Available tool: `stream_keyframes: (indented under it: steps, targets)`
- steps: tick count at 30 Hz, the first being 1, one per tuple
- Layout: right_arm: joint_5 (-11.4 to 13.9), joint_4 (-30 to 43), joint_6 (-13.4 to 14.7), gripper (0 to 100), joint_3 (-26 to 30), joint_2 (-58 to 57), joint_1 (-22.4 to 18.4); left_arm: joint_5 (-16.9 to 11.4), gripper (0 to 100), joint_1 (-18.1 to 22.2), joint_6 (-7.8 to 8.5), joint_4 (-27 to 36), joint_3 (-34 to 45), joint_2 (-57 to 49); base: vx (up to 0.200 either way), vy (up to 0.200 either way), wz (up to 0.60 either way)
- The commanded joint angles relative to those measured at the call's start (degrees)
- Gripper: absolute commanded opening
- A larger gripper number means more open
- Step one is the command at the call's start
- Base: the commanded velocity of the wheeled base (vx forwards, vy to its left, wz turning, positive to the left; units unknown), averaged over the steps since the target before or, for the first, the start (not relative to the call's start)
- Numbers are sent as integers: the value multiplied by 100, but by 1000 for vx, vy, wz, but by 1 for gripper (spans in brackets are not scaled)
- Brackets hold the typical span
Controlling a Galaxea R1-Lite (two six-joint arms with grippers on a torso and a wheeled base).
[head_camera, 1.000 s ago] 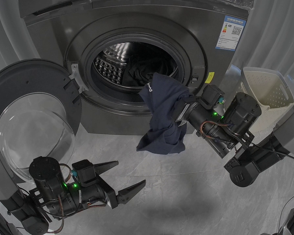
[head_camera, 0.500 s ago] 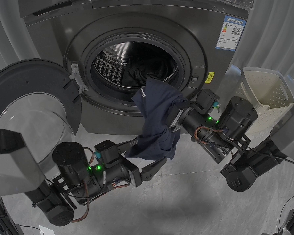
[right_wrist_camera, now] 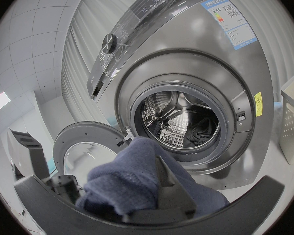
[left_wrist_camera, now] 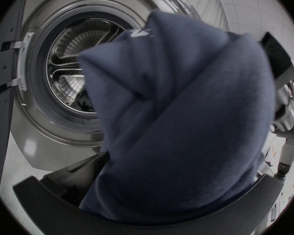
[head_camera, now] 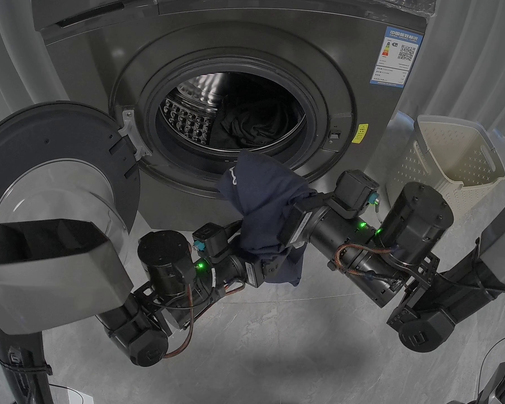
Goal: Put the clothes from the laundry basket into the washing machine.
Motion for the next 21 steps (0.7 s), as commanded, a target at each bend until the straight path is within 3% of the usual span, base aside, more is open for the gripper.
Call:
stream_keyframes:
  steps: [1, 7, 8, 15, 21]
  targets:
    - [-32, -3, 76, 0, 185, -207, 147, 124, 100, 174, -12, 1, -432, 428, 0, 0, 0]
    - [-76, -3, 137, 0, 335, -251, 314, 335, 100, 200, -39, -7, -862, 551, 0, 0, 0]
    - [-85, -12, 146, 0, 335, -242, 314, 344, 0, 200, -48, -7, -871, 551, 0, 0, 0]
    - [-93, -12, 172, 0, 317, -207, 305, 352, 0, 174, -83, -16, -994, 446, 0, 0, 0]
    - [-137, -3, 172, 0, 352, -242, -117, 379, 0, 200, -197, -16, -819, 41, 0, 0, 0]
